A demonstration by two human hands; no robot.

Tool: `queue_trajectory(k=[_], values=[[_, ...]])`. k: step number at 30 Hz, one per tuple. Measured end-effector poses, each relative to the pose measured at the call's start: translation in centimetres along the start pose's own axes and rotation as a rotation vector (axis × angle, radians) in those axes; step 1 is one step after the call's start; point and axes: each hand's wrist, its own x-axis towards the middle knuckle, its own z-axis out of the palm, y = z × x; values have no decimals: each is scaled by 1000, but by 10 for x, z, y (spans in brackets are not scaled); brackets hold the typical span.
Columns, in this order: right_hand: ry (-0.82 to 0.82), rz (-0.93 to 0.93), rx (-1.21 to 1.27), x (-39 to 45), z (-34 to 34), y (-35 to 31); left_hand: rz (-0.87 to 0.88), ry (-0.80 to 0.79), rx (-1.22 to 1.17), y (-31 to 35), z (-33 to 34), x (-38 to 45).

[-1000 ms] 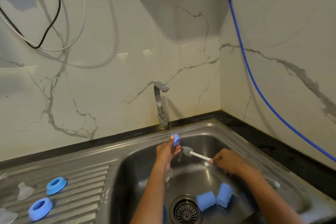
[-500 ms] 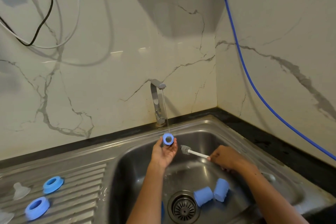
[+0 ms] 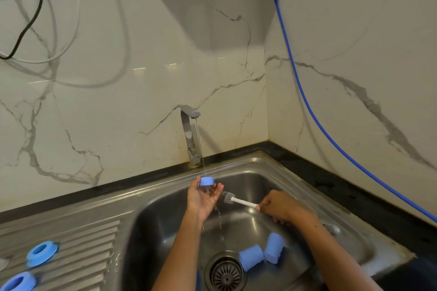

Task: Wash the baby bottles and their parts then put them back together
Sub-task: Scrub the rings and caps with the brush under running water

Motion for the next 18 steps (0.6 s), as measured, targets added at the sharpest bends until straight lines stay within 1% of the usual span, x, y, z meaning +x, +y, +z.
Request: queue_trajectory(k=[4,7,10,14,18], values=[[2,6,1,2,0,1,44,-58,-45,1,0,2],[-7,10,-11,3,1,0,11,-53,1,1,-2,2],[-6,18,-18,5,4,-1,0,-19,97,1,-2,0],[-20,18,-53,3,7,-5,-7,39,318,0,-3,-10],[-33,-12,-69,-1,7,-10,19,47,354,12,3,-30]])
